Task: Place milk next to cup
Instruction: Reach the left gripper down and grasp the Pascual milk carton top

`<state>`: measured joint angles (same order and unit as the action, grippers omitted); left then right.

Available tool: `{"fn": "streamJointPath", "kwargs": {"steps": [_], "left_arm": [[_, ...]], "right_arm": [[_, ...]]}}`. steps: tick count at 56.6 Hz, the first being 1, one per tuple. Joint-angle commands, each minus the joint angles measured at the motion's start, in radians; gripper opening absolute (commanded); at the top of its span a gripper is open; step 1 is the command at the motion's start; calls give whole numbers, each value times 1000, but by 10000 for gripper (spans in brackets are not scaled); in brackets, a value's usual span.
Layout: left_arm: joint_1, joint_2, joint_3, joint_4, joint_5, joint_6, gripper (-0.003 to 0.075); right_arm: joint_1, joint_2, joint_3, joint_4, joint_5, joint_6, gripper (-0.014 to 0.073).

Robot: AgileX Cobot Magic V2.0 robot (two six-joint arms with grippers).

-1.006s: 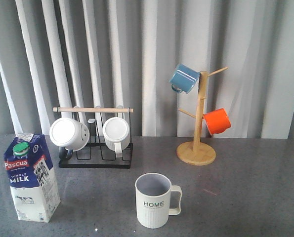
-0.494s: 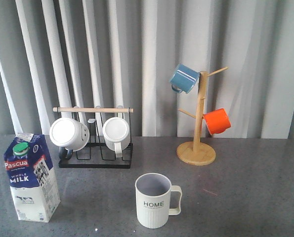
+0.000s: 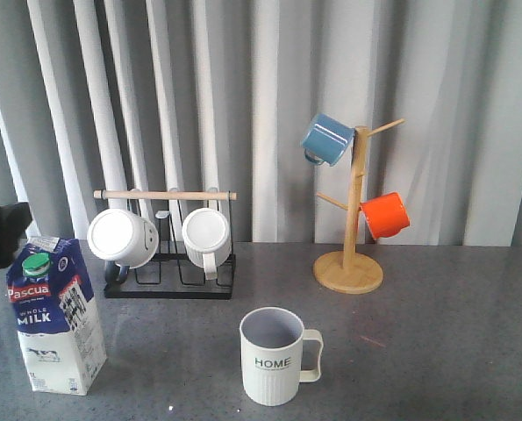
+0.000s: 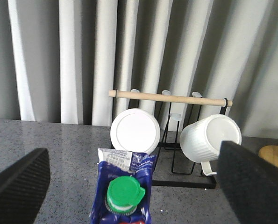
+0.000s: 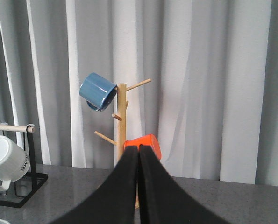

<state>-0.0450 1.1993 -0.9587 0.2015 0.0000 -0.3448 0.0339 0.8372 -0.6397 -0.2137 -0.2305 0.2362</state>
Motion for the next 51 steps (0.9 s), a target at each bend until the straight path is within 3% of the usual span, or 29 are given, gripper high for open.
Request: {"fn": "streamJointPath", "kwargs": {"steps": [1,27,34,40,51], "left_arm": [[-12,70,-85,-20,-54,-25,723],[-27,283,-93,-34,-128,-15,711],[-21,317,-93,-34,-167,-15,678],[-11,337,-93,-34,-186,-16,601],[-7,333,-93,-33,-203,-15,314]], "right_arm": [[-8,-8,-31,-7,-68,-2,-9],[-8,-8,-31,-7,-68,-2,-9],[-8,-8,-31,-7,-68,-2,-9],[-8,-8,-31,-7,-68,-2,-9],[-8,-8,-31,-7,-68,-2,-9]]}}
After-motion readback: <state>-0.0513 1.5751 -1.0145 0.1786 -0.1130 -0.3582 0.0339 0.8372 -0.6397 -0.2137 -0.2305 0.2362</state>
